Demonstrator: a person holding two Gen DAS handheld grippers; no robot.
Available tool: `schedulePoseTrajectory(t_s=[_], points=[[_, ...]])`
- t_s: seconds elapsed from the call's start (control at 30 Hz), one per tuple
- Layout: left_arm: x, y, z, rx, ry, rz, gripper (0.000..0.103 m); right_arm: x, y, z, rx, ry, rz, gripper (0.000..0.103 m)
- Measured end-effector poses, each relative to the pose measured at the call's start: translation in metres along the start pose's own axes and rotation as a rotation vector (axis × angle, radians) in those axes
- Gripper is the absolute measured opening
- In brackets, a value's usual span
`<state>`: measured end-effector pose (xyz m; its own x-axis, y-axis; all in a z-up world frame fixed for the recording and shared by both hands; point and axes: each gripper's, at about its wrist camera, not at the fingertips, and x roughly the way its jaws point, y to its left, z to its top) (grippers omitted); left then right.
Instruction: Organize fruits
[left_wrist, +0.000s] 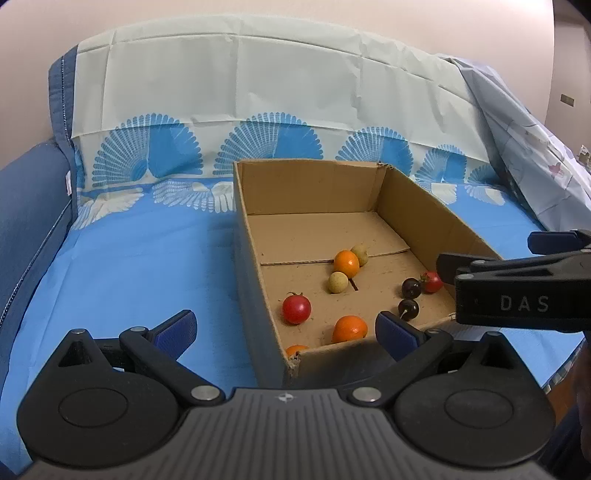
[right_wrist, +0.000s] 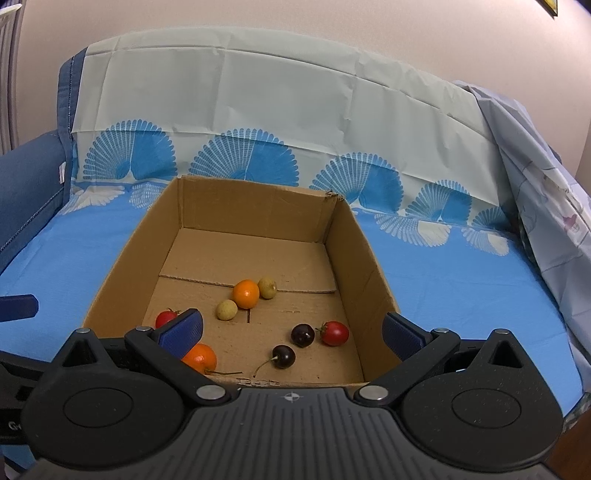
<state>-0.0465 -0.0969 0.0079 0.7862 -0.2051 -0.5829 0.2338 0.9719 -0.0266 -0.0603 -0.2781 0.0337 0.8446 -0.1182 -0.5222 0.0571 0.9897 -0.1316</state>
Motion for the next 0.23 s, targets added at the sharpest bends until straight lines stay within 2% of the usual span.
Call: schedulePoseTrajectory(t_s=[0.23], points=[[-0.0009,-0.0065,0.0004,0.044,-0.052,0.0,0.103,0.0029,-0.0038,0.0029,0.013,-0.011,0.007,0.102]])
